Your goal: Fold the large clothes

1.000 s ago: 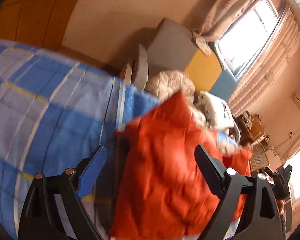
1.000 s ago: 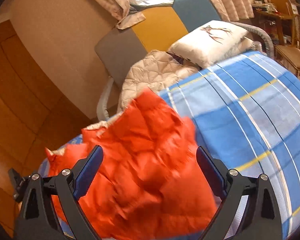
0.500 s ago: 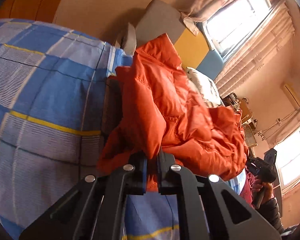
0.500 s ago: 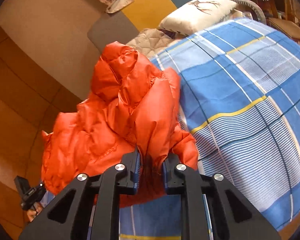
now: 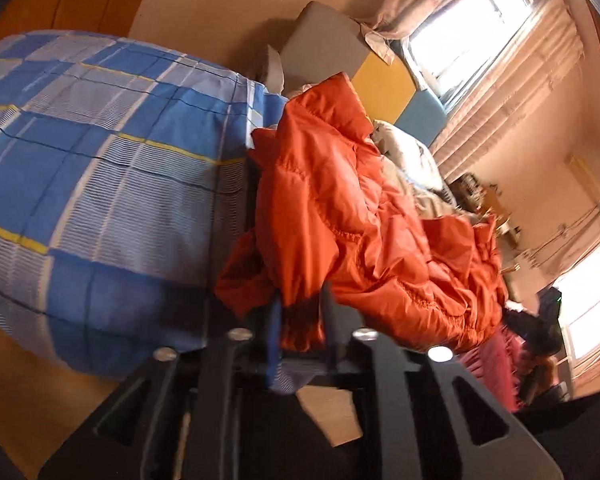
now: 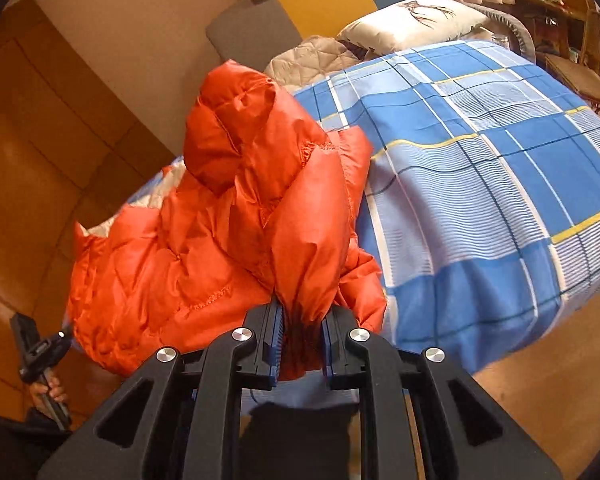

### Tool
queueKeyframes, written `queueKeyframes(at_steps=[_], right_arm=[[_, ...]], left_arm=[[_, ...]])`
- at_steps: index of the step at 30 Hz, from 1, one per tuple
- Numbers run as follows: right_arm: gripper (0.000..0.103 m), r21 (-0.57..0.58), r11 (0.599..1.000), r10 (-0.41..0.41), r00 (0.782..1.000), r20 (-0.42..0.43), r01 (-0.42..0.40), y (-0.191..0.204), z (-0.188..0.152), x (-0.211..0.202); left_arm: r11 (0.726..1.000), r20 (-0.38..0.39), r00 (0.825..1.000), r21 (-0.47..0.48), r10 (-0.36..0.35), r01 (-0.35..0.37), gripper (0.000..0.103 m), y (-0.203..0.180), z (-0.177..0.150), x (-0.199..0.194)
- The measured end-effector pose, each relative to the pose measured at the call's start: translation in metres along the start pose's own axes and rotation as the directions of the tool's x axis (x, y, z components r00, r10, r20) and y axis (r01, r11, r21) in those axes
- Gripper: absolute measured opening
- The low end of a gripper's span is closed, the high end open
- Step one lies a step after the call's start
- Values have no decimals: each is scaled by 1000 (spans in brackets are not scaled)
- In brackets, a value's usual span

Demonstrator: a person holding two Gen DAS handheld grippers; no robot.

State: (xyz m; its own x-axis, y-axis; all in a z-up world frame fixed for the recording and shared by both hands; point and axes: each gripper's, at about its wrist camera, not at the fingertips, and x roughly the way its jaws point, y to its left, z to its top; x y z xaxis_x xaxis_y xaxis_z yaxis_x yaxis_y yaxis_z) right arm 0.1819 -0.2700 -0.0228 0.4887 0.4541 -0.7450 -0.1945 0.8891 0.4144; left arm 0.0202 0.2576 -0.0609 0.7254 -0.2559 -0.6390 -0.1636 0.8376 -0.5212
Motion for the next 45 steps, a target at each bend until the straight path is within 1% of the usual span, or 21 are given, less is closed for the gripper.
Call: queueKeyframes(at_steps=[1,2,3,4,6,8,10,12,13,14,15,17,18,20,24,27,32,35,38,42,45], right_arm=[[30,-15,1000,-14,1000,0,14,1,1,-2],[46,-32,999,-40,999,12,41,3,5,-3],[57,-45,997,-67,997,31,68,4,10,-4],[71,-63,993,-92,994,63,96,7,19,-6],[72,-88,991,-89,990,108,98,13,41,-7],[72,-119,987,-89,988,125,104,21,57,-2],[72,-153,982,-90,989,117,108,31,78,15],[72,-186,975,-107,990,94,123,36,96,37],[72,-196,972,-118,990,81,132,38,101,46],[72,-207,968,-133,989,65,144,40,104,56],[68,-216,966,-138,990,42,144,42,107,65],[29,-240,958,-160,987,7,157,44,107,79],[26,-251,952,-180,984,9,176,45,105,81],[15,-249,950,-185,982,32,187,47,102,76],[9,-253,940,-206,972,109,228,54,106,56],[7,-232,942,-205,963,177,243,57,120,39],[5,-196,941,-230,946,230,276,58,146,43],[5,-156,943,-253,938,239,294,53,161,55],[4,-117,934,-306,926,222,337,45,174,84],[4,-98,912,-378,909,175,398,37,179,126],[4,-103,884,-442,888,131,455,29,178,157]], left_arm=[[999,17,999,10,36,-37,66,-1,1,-3],[997,43,997,27,64,-65,75,-2,5,-7],[997,58,997,51,58,-61,74,-4,13,-9],[995,64,996,69,68,-72,74,-5,23,-6],[988,82,992,113,92,-101,74,-9,36,-2],[984,81,993,148,87,-98,74,-13,53,10],[980,76,994,173,83,-95,73,-16,71,25],[979,63,994,181,88,-98,69,-20,81,37],[978,48,995,189,85,-93,63,-19,88,48],[977,39,995,188,95,-100,50,-18,92,56],[977,31,995,189,95,-99,43,-20,93,60],[971,29,993,210,113,-117,14,-23,94,70],[969,34,993,215,113,-118,11,-25,94,71],[968,58,992,219,116,-126,4,-28,93,67],[963,119,985,226,123,-147,2,-35,97,53],[969,171,978,194,121,-154,2,-35,113,41],[967,212,964,162,161,-197,1,-39,145,52],[962,204,956,133,210,-240,1,-38,164,76],[956,166,951,93,261,-279,1,-28,179,109],[933,101,934,72,344,-352,1,-13,184,157],[906,32,912,103,410,-411,1,-4,179,194]])
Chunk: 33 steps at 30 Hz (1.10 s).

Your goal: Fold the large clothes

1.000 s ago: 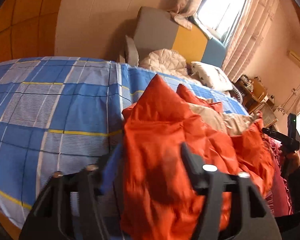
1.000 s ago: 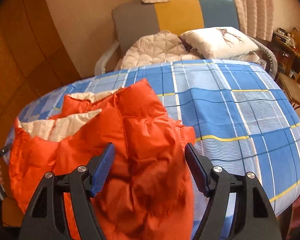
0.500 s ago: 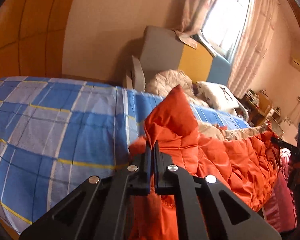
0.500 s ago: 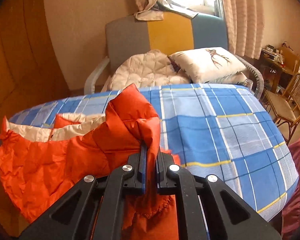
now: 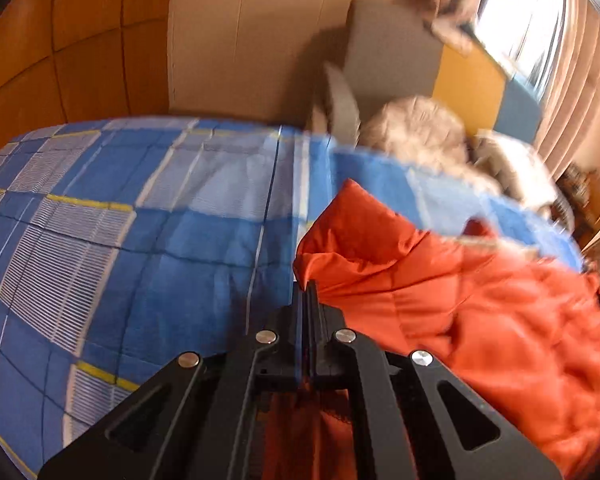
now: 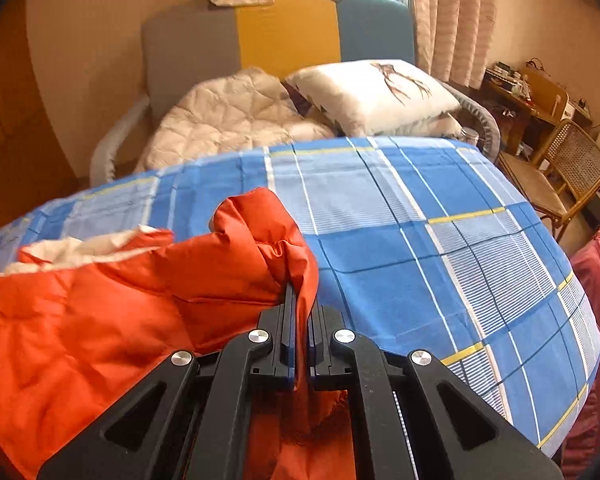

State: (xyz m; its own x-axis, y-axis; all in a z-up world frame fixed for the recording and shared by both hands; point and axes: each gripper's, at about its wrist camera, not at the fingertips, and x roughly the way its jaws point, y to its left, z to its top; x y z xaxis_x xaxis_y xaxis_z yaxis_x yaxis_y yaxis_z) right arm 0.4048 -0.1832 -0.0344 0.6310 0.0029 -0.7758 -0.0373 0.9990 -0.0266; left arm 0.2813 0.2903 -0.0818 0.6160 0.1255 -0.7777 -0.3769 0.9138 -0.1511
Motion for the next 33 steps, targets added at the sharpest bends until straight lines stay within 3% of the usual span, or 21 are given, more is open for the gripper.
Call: queueKeyframes(at_steps=[4,6,7,8,9,10,11,13,18,22,25,28,33], right_arm=[[4,-29,998,-55,997,-48,54,10,-4,26],[4,-35,998,-56,997,-53,54,10,-4,26],[5,-26,998,-50,997,-56,49,8,-3,24],[10,-11,999,-38,998,-51,37,5,-2,18],[14,1,1000,-29,998,-47,29,2,-2,14],[30,15,1000,-21,999,-35,22,-1,-2,6],[54,26,999,-22,1000,-14,22,-3,-2,-5],[64,46,999,3,999,39,-4,-2,-6,-26],[64,15,991,130,987,93,-132,29,-24,-79],[64,-32,978,207,976,66,-205,63,-43,-94],[64,-76,976,210,977,47,-206,85,-57,-93],[64,-96,979,185,982,37,-181,95,-65,-83],[64,-107,986,131,991,5,-130,96,-62,-54]], left_arm=[[999,-46,998,17,45,-44,3,-5,-5,18],[996,-21,995,10,93,-92,15,-6,-3,5],[994,0,994,-1,108,-108,41,-5,-2,-4],[993,39,992,-22,118,-117,56,-3,-2,-18],[994,81,991,-36,108,-105,56,-1,-1,-33],[995,109,989,-41,98,-94,56,-1,-1,-46],[995,128,988,-41,92,-87,56,-2,-1,-55],[1000,174,984,-17,28,-26,56,-12,-5,-79],[986,197,969,97,-150,133,56,-68,-20,-105],[962,133,961,162,-244,222,56,-117,-29,-93],[954,79,963,179,-256,239,56,-146,-34,-73],[961,35,976,182,-216,206,55,-162,-34,-45],[972,-15,984,151,-179,179,55,-160,-32,-7]])
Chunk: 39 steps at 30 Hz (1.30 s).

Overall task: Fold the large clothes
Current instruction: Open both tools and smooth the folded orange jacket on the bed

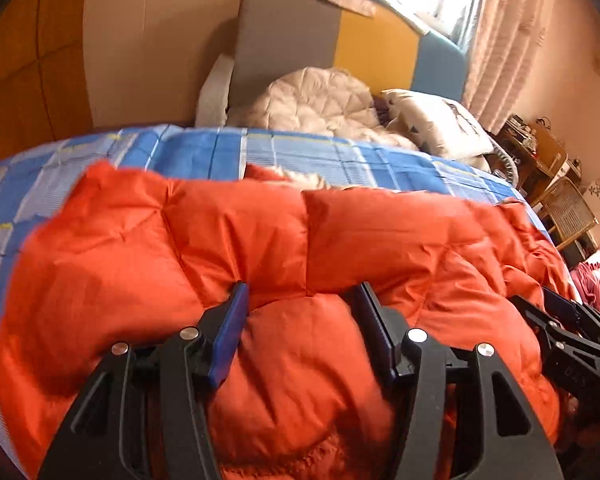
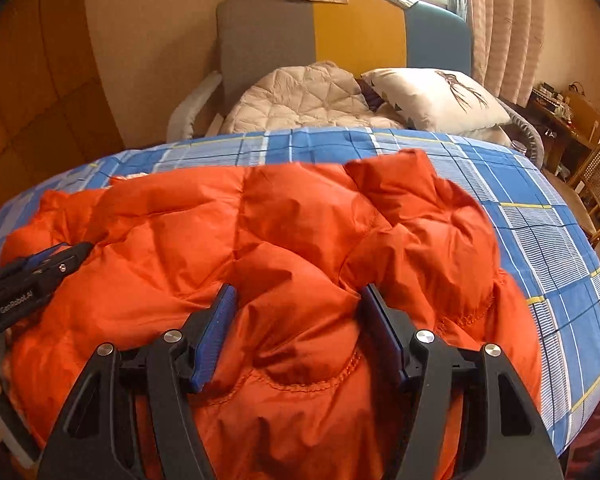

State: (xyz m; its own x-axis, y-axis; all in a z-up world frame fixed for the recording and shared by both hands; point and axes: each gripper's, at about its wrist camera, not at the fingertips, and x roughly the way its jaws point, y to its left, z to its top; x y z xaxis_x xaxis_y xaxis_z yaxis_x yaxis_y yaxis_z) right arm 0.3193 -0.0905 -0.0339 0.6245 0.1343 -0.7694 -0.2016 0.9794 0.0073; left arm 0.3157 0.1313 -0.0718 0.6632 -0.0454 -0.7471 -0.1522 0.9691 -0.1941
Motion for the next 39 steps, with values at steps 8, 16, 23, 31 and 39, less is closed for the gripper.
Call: queueKeyframes(at_steps=[8,16,23,31,39], right_arm=[[64,-18,999,-49,998,-41,49,3,2,37],[68,-4,1000,-12,999,-48,11,-3,-2,17],[74,8,999,53,999,4,-53,-5,-20,-26],[74,3,996,88,995,36,-89,-6,-39,-67],[74,4,998,65,998,-10,-65,-18,-56,-57]], left_arm=[[1000,3,1000,-9,29,-29,55,2,-7,31],[999,14,1000,35,-10,10,55,1,-17,-9],[991,85,996,134,-21,10,56,13,-39,-66],[987,128,991,155,25,-45,56,38,-58,-106],[971,109,994,232,31,-55,55,70,-90,-118]])
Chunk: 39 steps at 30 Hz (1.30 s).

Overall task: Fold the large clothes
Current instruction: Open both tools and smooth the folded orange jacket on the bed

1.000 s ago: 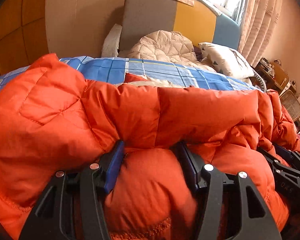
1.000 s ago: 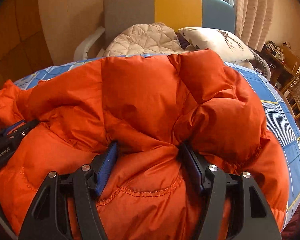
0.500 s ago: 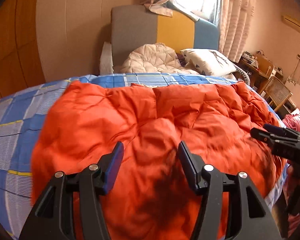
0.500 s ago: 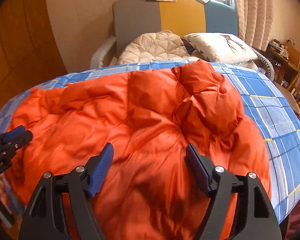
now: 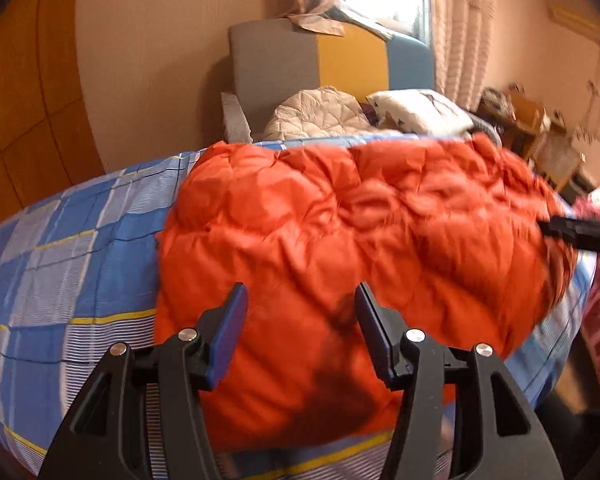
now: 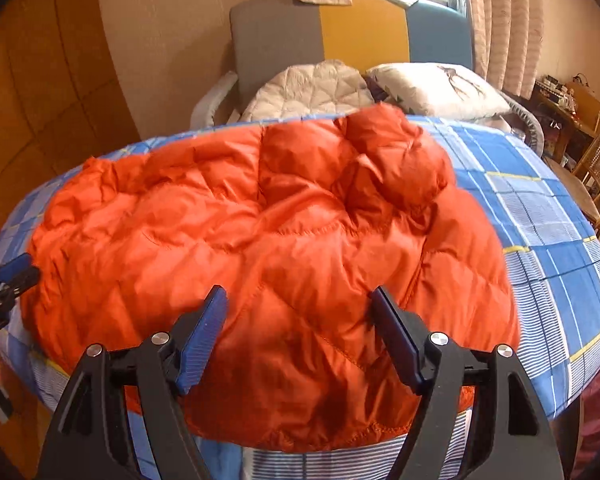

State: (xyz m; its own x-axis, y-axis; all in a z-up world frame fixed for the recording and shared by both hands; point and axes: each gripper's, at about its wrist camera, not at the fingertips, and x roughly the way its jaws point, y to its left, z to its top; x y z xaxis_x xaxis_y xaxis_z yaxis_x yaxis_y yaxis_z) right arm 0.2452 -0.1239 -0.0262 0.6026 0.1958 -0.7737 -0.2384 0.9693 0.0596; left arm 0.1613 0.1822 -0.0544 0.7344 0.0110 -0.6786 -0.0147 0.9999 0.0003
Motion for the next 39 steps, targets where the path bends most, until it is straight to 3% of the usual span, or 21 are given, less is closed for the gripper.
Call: queueKeyframes(at_steps=[7,14,19,25,31,37,39], right_arm=[[80,-25,999,-43,996,-73,41,-2,-1,40],[80,-34,997,-72,995,-62,70,2,-1,17],[80,-56,998,4,1000,1,-4,21,0,-16],[80,-181,974,138,990,-14,-139,69,7,-14],[83,-198,973,98,988,-115,-120,89,6,28],[84,-160,979,107,989,-98,-122,79,4,18],[84,-150,981,113,990,-80,-124,70,2,7]], left_arm=[[997,-80,997,79,-11,18,52,16,-20,12],[997,-39,999,70,-35,37,49,18,-28,-12],[996,2,999,75,-37,36,50,21,-30,-34],[991,-4,999,125,-38,39,50,23,-37,-43],[994,-24,999,108,-25,28,53,31,-40,-39],[982,-14,999,184,-30,32,56,20,-37,-41],[989,-13,999,143,-31,33,56,24,-32,-42]])
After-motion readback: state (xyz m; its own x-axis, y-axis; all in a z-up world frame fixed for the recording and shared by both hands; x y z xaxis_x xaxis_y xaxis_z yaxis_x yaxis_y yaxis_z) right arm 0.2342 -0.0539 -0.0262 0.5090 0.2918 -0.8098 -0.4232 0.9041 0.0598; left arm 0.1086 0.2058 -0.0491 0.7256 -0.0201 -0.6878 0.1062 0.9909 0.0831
